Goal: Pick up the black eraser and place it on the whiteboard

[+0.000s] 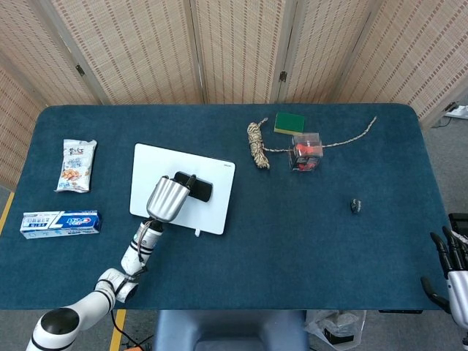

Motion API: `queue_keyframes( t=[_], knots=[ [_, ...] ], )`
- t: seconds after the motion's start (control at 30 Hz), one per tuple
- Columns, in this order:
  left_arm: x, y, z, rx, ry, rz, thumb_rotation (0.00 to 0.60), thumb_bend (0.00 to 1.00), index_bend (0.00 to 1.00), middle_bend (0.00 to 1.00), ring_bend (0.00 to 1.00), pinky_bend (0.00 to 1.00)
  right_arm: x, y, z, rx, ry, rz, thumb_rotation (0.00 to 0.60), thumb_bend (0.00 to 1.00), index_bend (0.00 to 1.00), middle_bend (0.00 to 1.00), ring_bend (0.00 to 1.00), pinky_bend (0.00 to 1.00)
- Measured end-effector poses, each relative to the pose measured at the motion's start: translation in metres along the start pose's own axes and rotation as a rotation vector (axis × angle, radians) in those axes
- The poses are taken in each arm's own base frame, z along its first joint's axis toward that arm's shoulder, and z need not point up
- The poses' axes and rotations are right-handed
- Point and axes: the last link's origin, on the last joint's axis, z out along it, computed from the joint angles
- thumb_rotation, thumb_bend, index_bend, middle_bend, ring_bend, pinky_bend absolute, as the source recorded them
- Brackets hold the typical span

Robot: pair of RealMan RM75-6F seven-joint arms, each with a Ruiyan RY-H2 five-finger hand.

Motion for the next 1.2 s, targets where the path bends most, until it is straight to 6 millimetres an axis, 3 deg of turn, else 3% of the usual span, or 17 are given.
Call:
queue_keyframes(
  t=[0.17,0.33,0.63,0.73,0.87,0.97,1.2],
  knots=[
    [0.000,0.001,-0.001,-0.005,0.002,0.008,0.600,0.23,0.23,1.00,1.00,1.00,0.000,0.000,-0.001,0.000,0.004,0.001,0.600,0.34,0.00,0.00,0.08,0.13],
    [0.004,0.003,-0.004,-0.011,0.015,0.010,0.600,0.23,0.19,1.00,1.00,1.00,0.000,0.000,0.000,-0.001,0.002,-0.004,0.600,0.33,0.00,0.00,0.08,0.13],
    [0.020,0.004,-0.036,-0.042,0.027,-0.055,0.600,0.23,0.14,1.00,1.00,1.00,-0.004,-0.004,0.002,-0.001,-0.005,-0.026,0.600,0.33,0.00,0.00,0.08,0.13],
    [0.035,0.001,-0.067,-0.074,0.035,-0.106,0.600,0.23,0.12,1.00,0.98,1.00,-0.005,-0.005,0.002,-0.002,-0.006,-0.030,0.600,0.33,0.00,0.00,0.08,0.13],
    [0.061,-0.022,-0.142,-0.092,0.009,-0.124,0.600,0.23,0.11,1.00,0.90,0.98,-0.006,-0.007,0.001,-0.002,-0.009,-0.033,0.600,0.33,0.00,0.00,0.08,0.13],
    [0.081,-0.042,-0.190,-0.074,-0.019,-0.106,0.600,0.23,0.11,1.00,0.79,0.87,-0.006,-0.008,0.001,-0.002,-0.009,-0.037,0.600,0.33,0.00,0.00,0.08,0.13],
    [0.115,-0.081,-0.282,0.150,-0.160,-0.123,0.600,0.23,0.00,0.68,0.45,0.54,-0.014,-0.013,0.006,-0.006,-0.034,-0.068,0.600,0.33,0.00,0.00,0.09,0.13]
  ],
)
